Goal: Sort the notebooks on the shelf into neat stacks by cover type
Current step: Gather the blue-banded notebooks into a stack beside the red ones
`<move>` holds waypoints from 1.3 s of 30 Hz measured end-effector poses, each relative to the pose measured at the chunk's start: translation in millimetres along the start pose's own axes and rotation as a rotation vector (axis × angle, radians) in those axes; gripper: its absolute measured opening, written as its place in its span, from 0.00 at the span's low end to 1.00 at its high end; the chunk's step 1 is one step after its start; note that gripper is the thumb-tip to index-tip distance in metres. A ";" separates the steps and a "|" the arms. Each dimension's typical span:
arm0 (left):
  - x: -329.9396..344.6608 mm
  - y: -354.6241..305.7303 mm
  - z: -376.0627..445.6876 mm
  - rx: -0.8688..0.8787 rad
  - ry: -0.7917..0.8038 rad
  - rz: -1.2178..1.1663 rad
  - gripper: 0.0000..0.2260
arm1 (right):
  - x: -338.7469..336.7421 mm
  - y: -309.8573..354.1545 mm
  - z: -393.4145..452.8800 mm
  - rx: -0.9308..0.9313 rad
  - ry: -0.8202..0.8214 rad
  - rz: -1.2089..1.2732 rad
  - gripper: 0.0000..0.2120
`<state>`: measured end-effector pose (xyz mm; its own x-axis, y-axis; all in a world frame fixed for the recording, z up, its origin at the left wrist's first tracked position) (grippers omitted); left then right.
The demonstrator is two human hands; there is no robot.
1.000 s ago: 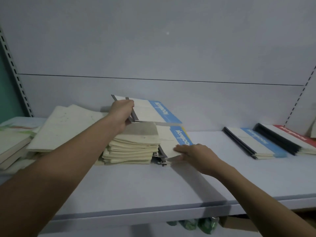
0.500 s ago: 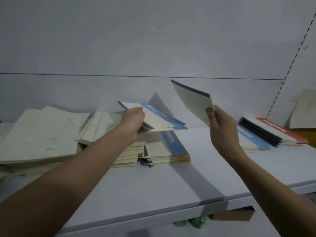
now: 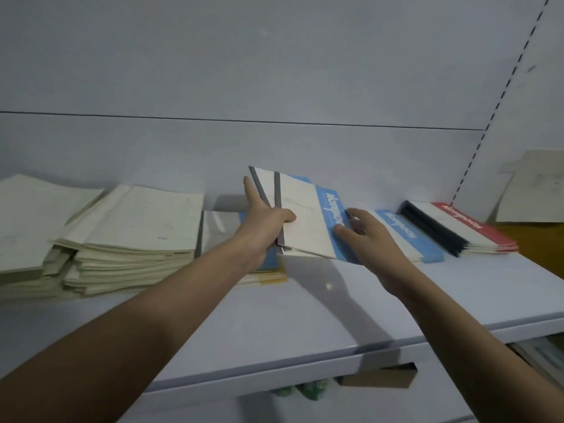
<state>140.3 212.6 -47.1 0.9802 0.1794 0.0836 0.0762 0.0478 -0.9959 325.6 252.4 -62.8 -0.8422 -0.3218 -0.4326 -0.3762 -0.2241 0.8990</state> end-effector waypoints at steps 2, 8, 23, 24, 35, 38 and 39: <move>28.5 13.6 5.3 -0.056 -0.020 0.007 0.42 | -18.4 -27.7 1.6 0.113 0.041 0.186 0.24; 121.5 66.4 32.3 -0.210 0.029 -0.099 0.16 | -102.1 -88.3 11.7 0.200 -0.029 0.081 0.28; 188.4 103.4 85.1 0.001 -0.067 0.605 0.15 | -141.7 -150.7 68.3 0.062 -0.205 -0.670 0.18; 190.1 102.3 84.4 0.002 -0.053 0.625 0.16 | -143.1 -151.0 68.8 0.053 -0.214 -0.658 0.18; 188.8 116.5 98.2 -0.047 -0.024 0.590 0.23 | -147.1 -155.0 81.8 -0.048 -0.146 -0.615 0.18; 185.0 117.5 99.2 -0.079 0.037 0.531 0.24 | -144.5 -153.0 84.8 -0.039 -0.165 -0.651 0.19; 185.9 116.0 98.8 -0.084 0.051 0.506 0.23 | -144.7 -153.8 85.7 -0.031 -0.171 -0.665 0.19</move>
<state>313.3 348.6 -143.8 0.9057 0.1113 -0.4091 -0.3976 -0.1121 -0.9107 472.2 412.3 -132.7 -0.4862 0.0426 -0.8728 -0.8253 -0.3507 0.4427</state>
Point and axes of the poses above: each hand's wrist, its own z-axis towards the middle knuckle, its own x-axis out of the palm, y = z × x, the point moved 6 cm from there along z, towards the middle knuckle, and after that the axes turned 10 degrees about y, right-handed, at the moved point
